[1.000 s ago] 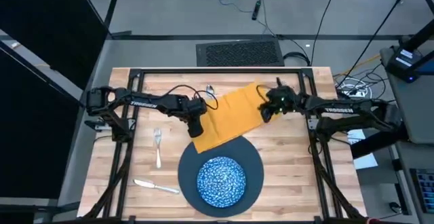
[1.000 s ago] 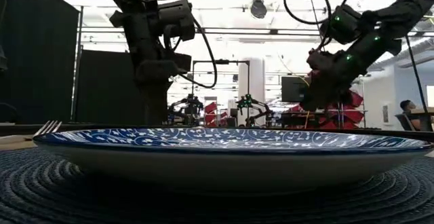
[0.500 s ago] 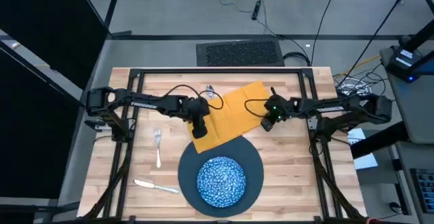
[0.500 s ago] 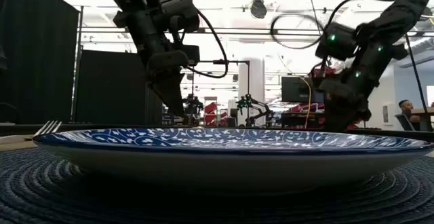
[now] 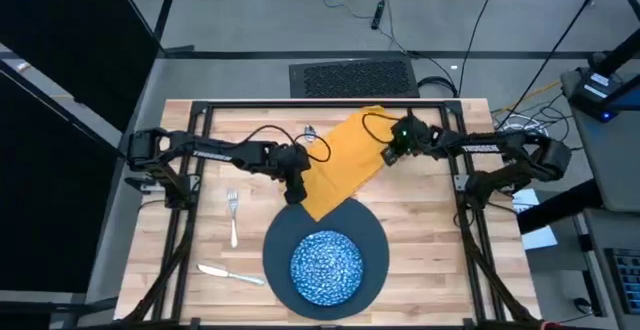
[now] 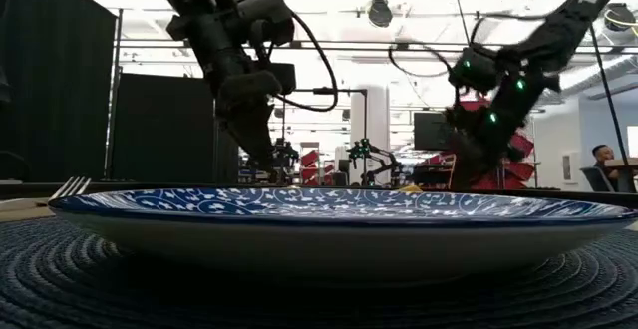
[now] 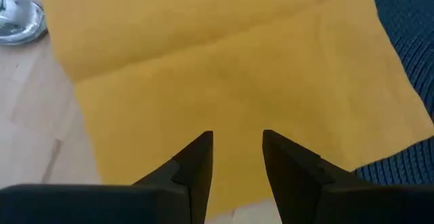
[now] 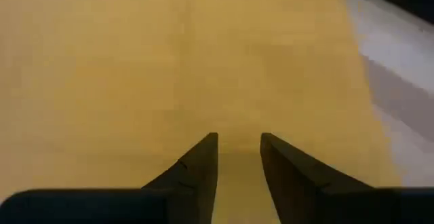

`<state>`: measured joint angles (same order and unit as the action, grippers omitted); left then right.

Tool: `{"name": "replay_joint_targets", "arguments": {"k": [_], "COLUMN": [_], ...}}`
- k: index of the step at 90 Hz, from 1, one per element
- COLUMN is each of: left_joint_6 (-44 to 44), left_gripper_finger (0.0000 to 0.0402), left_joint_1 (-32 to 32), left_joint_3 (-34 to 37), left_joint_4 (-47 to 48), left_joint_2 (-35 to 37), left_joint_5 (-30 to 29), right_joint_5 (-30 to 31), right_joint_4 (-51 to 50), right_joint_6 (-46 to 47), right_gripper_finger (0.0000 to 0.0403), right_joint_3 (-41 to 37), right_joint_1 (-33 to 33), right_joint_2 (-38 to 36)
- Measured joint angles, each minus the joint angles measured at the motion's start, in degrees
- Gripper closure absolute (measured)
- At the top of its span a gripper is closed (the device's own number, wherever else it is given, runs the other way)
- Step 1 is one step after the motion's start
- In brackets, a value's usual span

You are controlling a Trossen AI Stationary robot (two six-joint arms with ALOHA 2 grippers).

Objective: Set table place
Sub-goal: Fold the yellow table napkin

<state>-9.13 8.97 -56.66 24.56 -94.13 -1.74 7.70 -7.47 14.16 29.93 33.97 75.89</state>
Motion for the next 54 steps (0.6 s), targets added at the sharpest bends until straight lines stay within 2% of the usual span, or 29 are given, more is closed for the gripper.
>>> {"name": "replay_joint_targets", "arguments": {"k": [13, 22, 29, 39, 47, 54], "left_joint_6": [1.11, 3.06, 3.65, 3.71, 3.66, 3.76], "left_gripper_finger": [0.0288, 0.0288, 0.0288, 0.0288, 0.0288, 0.0288], "left_joint_1": [0.00, 0.00, 0.02, 0.89, 1.53, 2.05], "left_joint_3": [0.00, 0.00, 0.00, 0.00, 0.00, 0.00], "left_joint_4": [-0.15, 0.25, 2.34, 7.05, 8.51, 9.26], "left_joint_2": [0.00, 0.00, 0.35, 1.33, 1.53, 1.53], "left_joint_5": [-0.04, -1.30, -4.43, -7.11, -7.46, -7.39], "right_joint_5": [-3.57, -8.64, -9.41, -9.37, -9.24, -9.33], "right_joint_4": [-5.46, -3.72, 0.37, 6.31, 13.16, 14.76], "right_joint_6": [-0.03, 0.98, 1.68, 3.86, 5.37, 5.67], "right_gripper_finger": [0.0298, 0.0298, 0.0298, 0.0298, 0.0298, 0.0298], "right_joint_3": [5.34, 6.99, 7.38, 7.39, 7.56, 10.15], "right_joint_1": [-3.64, -8.98, -13.66, -19.35, -22.90, -25.05], "right_joint_2": [-2.93, -3.12, -2.09, 1.80, 6.99, 12.59]}}
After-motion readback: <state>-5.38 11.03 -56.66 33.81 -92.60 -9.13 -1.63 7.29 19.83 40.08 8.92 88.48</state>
